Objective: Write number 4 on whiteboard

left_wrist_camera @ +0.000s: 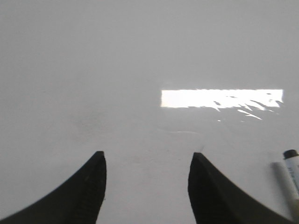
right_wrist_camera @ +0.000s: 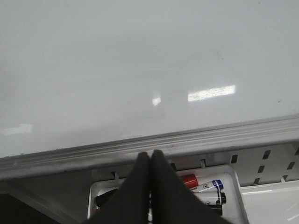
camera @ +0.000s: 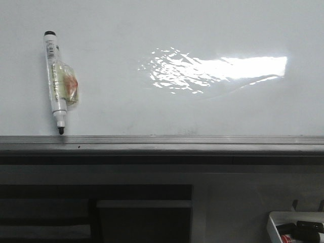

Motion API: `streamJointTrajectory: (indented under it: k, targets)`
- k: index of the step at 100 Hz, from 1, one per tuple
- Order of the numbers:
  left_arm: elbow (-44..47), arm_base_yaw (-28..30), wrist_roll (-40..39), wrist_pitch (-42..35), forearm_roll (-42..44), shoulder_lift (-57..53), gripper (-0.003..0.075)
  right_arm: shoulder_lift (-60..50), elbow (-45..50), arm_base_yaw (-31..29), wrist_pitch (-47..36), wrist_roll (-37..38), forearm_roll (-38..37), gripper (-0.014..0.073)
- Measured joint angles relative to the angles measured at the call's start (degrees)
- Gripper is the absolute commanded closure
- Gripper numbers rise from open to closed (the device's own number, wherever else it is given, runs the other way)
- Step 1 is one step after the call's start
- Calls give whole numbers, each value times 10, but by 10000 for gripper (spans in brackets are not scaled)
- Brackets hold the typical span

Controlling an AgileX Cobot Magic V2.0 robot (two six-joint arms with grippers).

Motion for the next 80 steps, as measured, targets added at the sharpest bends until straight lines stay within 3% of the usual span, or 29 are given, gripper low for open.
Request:
streamJointTrajectory:
  k: [18,47,63,80]
  targets:
    - [0,-122,-1,-5,-2,32,275,0,0,0,0,0,0,655]
    - [-24,-310,-1,-25,-92,157,274,0,0,1,0,0,1,655]
    - [-47,-359,-1,-62,-118,268,274,0,0,9,0,0,1,655]
    - [-65,-372,-2,-109,-154,367,274,0,0,17,0,0,1,655]
